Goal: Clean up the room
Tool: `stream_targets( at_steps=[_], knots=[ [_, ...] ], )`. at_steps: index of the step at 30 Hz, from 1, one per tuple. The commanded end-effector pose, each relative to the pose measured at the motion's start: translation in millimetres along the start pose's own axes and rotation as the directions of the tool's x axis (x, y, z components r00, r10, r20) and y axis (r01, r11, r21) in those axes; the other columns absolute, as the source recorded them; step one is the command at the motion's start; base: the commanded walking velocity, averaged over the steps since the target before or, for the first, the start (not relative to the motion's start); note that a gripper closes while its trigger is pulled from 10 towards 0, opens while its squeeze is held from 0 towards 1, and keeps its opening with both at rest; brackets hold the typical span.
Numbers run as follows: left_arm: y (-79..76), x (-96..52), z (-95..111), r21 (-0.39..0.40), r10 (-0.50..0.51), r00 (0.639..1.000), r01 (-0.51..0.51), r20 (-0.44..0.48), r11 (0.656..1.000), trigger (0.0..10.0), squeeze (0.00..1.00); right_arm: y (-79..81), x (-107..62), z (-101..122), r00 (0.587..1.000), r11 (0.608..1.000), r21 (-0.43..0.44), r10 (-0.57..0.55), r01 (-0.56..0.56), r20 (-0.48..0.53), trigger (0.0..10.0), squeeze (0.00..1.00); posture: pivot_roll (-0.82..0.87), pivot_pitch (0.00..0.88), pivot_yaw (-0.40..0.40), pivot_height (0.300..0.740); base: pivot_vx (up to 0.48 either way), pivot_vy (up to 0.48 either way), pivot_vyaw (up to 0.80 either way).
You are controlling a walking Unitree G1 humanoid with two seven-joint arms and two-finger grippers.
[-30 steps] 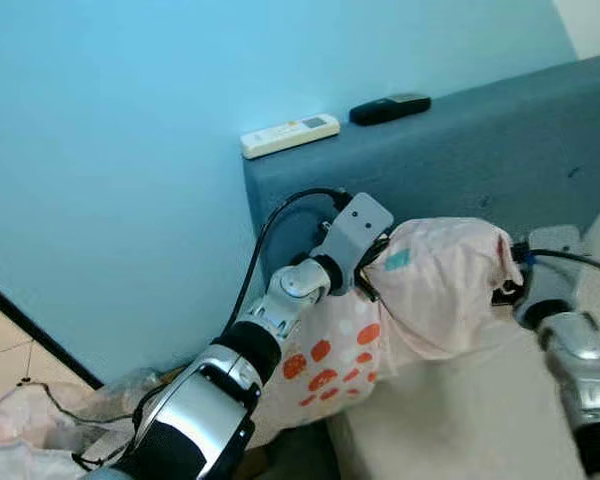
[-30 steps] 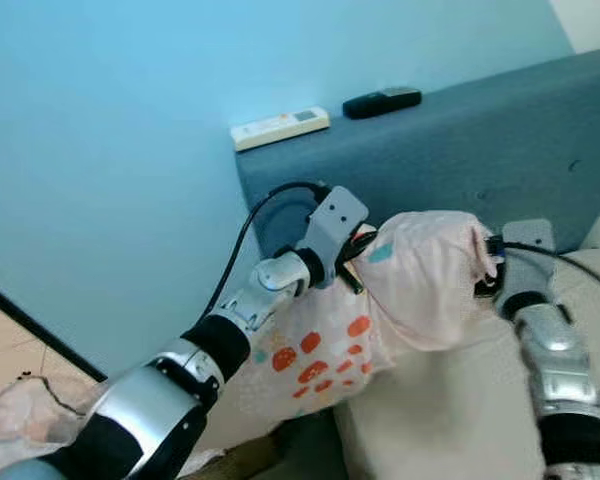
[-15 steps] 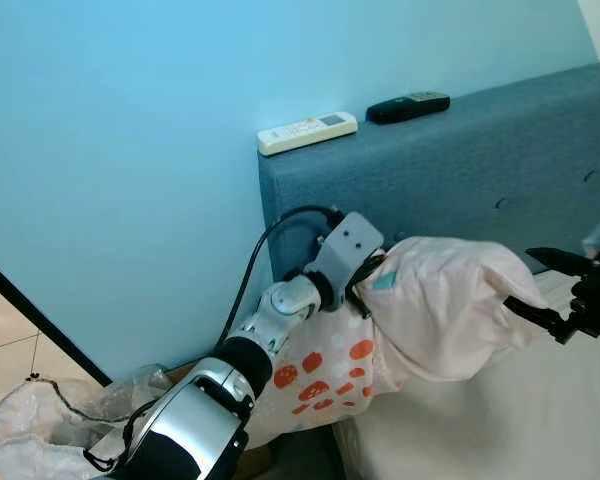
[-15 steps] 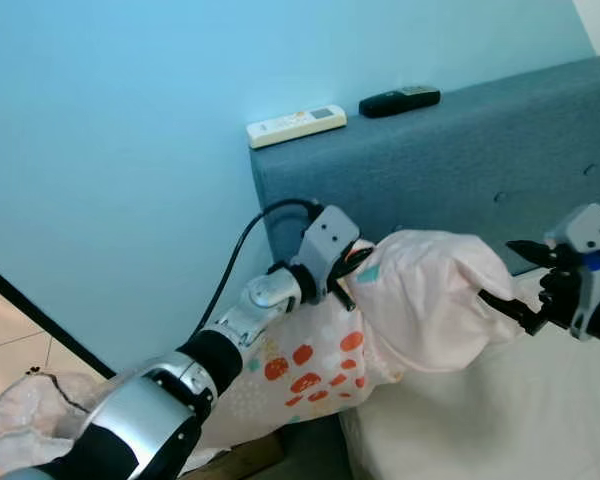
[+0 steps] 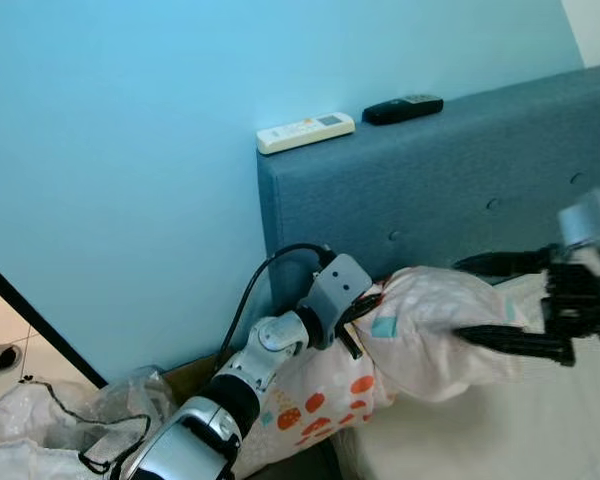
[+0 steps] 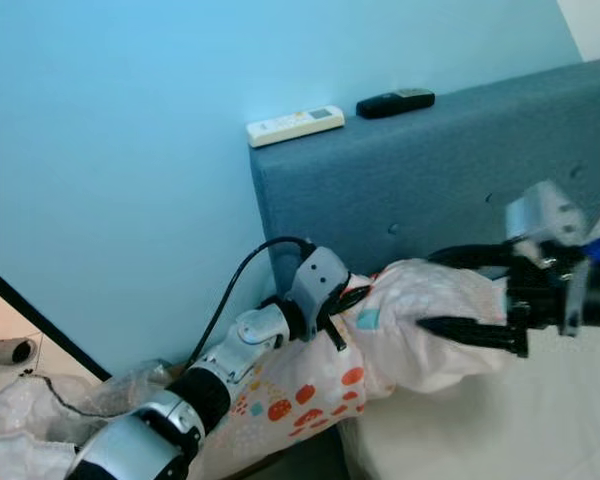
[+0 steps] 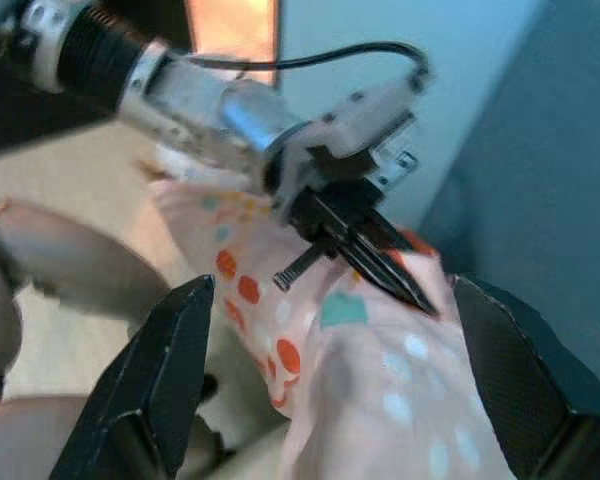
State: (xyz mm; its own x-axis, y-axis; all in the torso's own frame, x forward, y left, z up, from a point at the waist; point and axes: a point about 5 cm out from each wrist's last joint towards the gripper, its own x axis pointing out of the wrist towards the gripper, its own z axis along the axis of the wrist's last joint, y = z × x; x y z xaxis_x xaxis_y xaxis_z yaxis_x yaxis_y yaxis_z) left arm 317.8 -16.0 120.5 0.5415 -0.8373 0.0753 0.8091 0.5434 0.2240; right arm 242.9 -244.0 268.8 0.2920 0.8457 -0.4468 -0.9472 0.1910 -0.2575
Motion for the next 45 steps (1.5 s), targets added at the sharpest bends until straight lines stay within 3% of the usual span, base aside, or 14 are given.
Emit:
stream_targets(
  at_steps=[1, 3, 4, 9, 21, 22, 23, 24, 33, 39, 40, 41, 42, 45],
  knots=[
    [-32.2, 14.2, 8.3, -0.072, -0.043, 0.995, 0.049, 0.087, 0.996, 10.0, 0.00, 7.7, 14.4, -1.9, 0.990, 0.992, -0.061, 0.104, -0.110, -0.097, 10.0, 1.00, -0.17, 0.096, 0.018, 0.735, 0.000, 0.000, 0.00],
    [-33.1, 14.3, 8.4, -0.072, -0.045, 0.995, 0.051, 0.088, 0.996, 10.0, 0.00, 9.4, 20.6, -8.2, 0.977, 0.986, -0.085, 0.131, -0.147, -0.168, 10.0, 1.00, -0.17, 0.093, 0.016, 0.735, 0.000, 0.000, 0.00],
    [-33.7, 14.8, 9.8, -0.073, -0.048, 0.994, 0.055, 0.095, 0.996, 10.0, 0.00, 11.5, 29.6, -25.4, 0.928, 0.966, -0.127, 0.171, -0.223, -0.332, 10.0, 1.00, -0.17, 0.091, 0.016, 0.735, 0.000, 0.000, 0.00],
    [-32.6, 16.0, 13.2, -0.070, -0.052, 0.993, 0.059, 0.108, 0.996, 10.0, 0.00, 9.4, 40.3, -43.9, 0.858, 0.934, -0.195, 0.174, -0.299, -0.483, 10.0, 1.00, -0.17, 0.093, 0.009, 0.735, 0.000, 0.000, 0.00],
    [-28.8, 14.1, 16.5, -0.074, -0.040, 0.991, 0.049, 0.125, 0.996, 10.0, 0.00, -15.8, 74.8, -42.8, 0.894, 0.871, -0.454, -0.039, -0.189, -0.447, 10.0, 1.00, -0.16, 0.096, 0.000, 0.735, 0.000, 0.000, 0.00],
    [-28.6, 13.9, 16.9, -0.073, -0.041, 0.991, 0.050, 0.128, 0.996, 10.0, 0.00, -17.5, 77.7, -46.3, 0.883, 0.862, -0.473, -0.068, -0.183, -0.464, 10.0, 0.56, -0.16, 0.096, -0.001, 0.735, 0.000, 0.000, 0.00],
    [-28.6, 13.9, 16.9, -0.073, -0.041, 0.991, 0.050, 0.128, 0.996, 10.0, 0.00, -17.5, 77.7, -46.3, 0.883, 0.862, -0.473, -0.068, -0.183, -0.464, 10.0, 0.56, -0.16, 0.096, -0.001, 0.735, 0.000, 0.000, 0.00],
    [-27.9, 14.1, 18.6, -0.072, -0.042, 0.990, 0.052, 0.135, 0.996, 10.0, 0.00, -23.0, 80.3, -54.9, 0.841, 0.843, -0.504, -0.129, -0.186, -0.526, 10.0, 0.00, -0.16, 0.094, -0.002, 0.735, 0.000, 0.000, 0.00],
    [-27.6, 16.2, 22.4, -0.072, -0.041, 0.988, 0.052, 0.148, 0.996, 10.0, 0.00, -38.3, 68.2, -71.3, 0.715, 0.821, -0.534, -0.250, -0.201, -0.653, 10.0, 0.00, -0.16, 0.096, -0.010, 0.735, 0.000, 0.000, 0.00],
    [-29.2, 16.4, 22.8, -0.076, -0.043, 0.988, 0.055, 0.152, 0.996, 10.0, 0.00, -45.2, 65.2, -76.1, 0.691, 0.824, -0.541, -0.293, -0.168, -0.661, 10.0, 0.00, -0.16, 0.094, -0.011, 0.735, 0.000, 0.000, 0.00],
    [-29.2, 16.5, 23.4, -0.078, -0.043, 0.987, 0.056, 0.155, 0.995, 10.0, 0.00, -45.1, 65.7, -79.6, 0.686, 0.825, -0.540, -0.297, -0.167, -0.664, 3.9, 0.00, -0.16, 0.094, -0.011, 0.735, 0.000, 0.000, 0.00],
    [-29.1, 16.7, 23.9, -0.079, -0.043, 0.987, 0.056, 0.157, 0.995, 10.0, 0.00, -44.6, 66.2, -81.9, 0.683, 0.825, -0.539, -0.297, -0.168, -0.667, 3.9, 0.00, -0.16, 0.094, -0.011, 0.735, 0.000, 0.000, 0.00],
    [-28.2, 16.8, 24.6, -0.081, -0.040, 0.986, 0.054, 0.160, 0.995, 10.0, 0.00, -43.8, 67.1, -85.0, 0.680, 0.827, -0.536, -0.295, -0.171, -0.671, 0.0, 0.00, -0.16, 0.094, -0.011, 0.735, 0.000, 0.000, 0.00],
    [-25.8, 16.8, 26.0, -0.089, -0.030, 0.986, 0.045, 0.165, 0.995, 10.0, 0.00, -43.6, 70.1, -89.4, 0.681, 0.829, -0.536, -0.300, -0.161, -0.668, 0.0, 0.00, -0.16, 0.094, -0.012, 0.735, 0.000, 0.000, 0.00]
  ],
)
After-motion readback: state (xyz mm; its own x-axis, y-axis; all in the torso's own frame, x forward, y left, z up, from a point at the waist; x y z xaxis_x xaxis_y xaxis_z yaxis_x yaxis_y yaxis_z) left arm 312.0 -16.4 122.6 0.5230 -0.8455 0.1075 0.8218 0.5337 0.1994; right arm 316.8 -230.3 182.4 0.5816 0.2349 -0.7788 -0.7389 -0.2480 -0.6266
